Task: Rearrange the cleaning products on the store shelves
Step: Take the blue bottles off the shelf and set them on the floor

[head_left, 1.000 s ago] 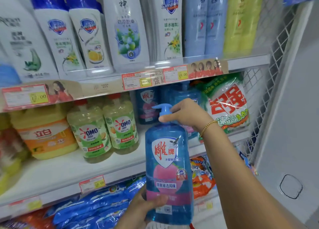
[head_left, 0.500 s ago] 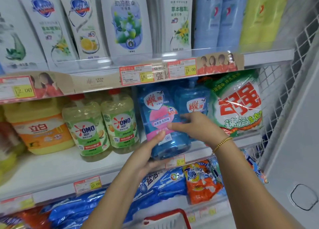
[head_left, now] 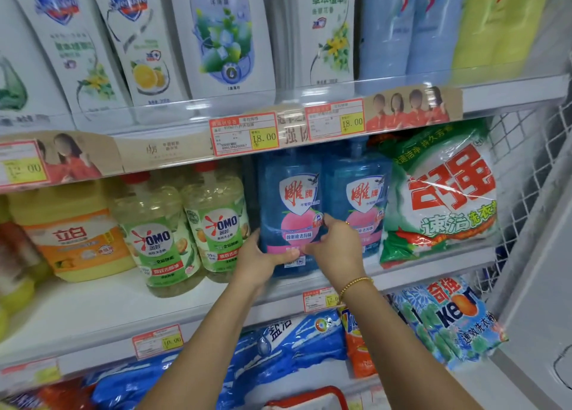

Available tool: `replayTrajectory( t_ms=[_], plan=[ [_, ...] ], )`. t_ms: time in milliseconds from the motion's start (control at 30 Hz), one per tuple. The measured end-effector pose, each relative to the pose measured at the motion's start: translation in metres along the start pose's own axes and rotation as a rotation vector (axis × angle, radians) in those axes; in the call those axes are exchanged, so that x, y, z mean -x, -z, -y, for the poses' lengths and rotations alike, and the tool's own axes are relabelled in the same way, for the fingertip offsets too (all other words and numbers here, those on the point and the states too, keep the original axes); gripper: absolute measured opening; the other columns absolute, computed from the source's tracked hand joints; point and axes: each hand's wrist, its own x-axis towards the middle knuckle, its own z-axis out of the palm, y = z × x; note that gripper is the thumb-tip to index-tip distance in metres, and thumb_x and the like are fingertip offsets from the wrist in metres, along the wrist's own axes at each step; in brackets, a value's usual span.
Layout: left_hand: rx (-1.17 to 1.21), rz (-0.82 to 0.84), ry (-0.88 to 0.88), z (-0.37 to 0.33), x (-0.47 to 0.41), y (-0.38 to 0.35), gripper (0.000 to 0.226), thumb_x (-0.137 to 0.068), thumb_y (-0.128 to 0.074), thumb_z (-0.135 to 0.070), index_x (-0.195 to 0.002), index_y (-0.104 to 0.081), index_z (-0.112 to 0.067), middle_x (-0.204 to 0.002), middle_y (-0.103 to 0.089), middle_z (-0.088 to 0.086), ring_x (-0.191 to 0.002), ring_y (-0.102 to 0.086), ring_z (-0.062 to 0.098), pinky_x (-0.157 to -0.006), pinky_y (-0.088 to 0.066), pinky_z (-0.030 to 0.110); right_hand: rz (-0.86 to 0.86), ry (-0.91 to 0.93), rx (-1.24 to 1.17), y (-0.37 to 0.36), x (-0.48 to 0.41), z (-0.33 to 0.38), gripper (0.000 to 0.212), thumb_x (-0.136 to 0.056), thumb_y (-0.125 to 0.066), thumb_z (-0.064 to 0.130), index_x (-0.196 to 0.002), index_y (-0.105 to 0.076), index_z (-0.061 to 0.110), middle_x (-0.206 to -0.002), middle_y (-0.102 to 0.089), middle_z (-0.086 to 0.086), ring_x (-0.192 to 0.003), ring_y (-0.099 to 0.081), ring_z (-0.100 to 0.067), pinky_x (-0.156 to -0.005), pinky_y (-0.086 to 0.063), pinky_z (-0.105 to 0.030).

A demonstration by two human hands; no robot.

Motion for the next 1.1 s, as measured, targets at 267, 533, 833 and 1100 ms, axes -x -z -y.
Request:
replayTrajectory(
  t_ms=[267,533,833,1100],
  plan=[
    [-0.094,-0.098,-0.136,0.017,-0.004,-0.013,0.069,-0.063,-0.087,-0.009,-0.122,-0.053,-0.017,-0.107,-0.066,-0.009,-0.093,-0.063,0.005,-0.073,-0.048,0.011,-0.164,0.028,0.03,0.004,0.0,-0.016,0.029,-0.074,-0.078,0.017,-0.093,-0.057,0.015,-0.101,-0.048,0.0,-0.08,-0.048,-0.014,-0.067,-0.033,-0.018],
    [-0.126,-0.205,-0.054,0.012,-0.034,-0.031,0.06,-0.074,-0.081,-0.012,-0.126,-0.051,-0.008,-0.119,-0.063,0.006,-0.102,-0.06,0.021,-0.087,-0.046,0.03,-0.25,0.053,0.011,0.015,0.001,-0.033,0.042,-0.074,-0.078,0.014,-0.093,-0.04,0.017,-0.108,-0.044,-0.005,-0.097,-0.046,-0.026,-0.079,-0.034,-0.029],
    [-0.239,-0.221,0.076,0.009,-0.075,-0.032,0.057,-0.081,-0.076,-0.025,-0.126,-0.052,0.001,-0.129,-0.058,0.016,-0.116,-0.057,0.033,-0.098,-0.045,0.036,-0.421,-0.025,0.018,-0.002,0.001,-0.044,0.054,-0.071,-0.079,0.015,-0.11,-0.043,0.003,-0.136,-0.03,-0.019,-0.119,-0.036,-0.039,-0.1,-0.039,-0.045],
    [-0.135,-0.352,0.022,0.015,-0.068,-0.041,0.073,-0.075,-0.08,-0.022,-0.134,-0.041,-0.004,-0.135,-0.054,0.015,-0.122,-0.052,0.033,-0.106,-0.041,0.04,-0.335,-0.093,-0.243,0.016,-0.005,-0.066,0.086,-0.061,-0.088,0.026,-0.128,-0.036,0.009,-0.125,-0.055,-0.011,-0.114,-0.054,-0.03,-0.096,-0.048,-0.041]
  ],
)
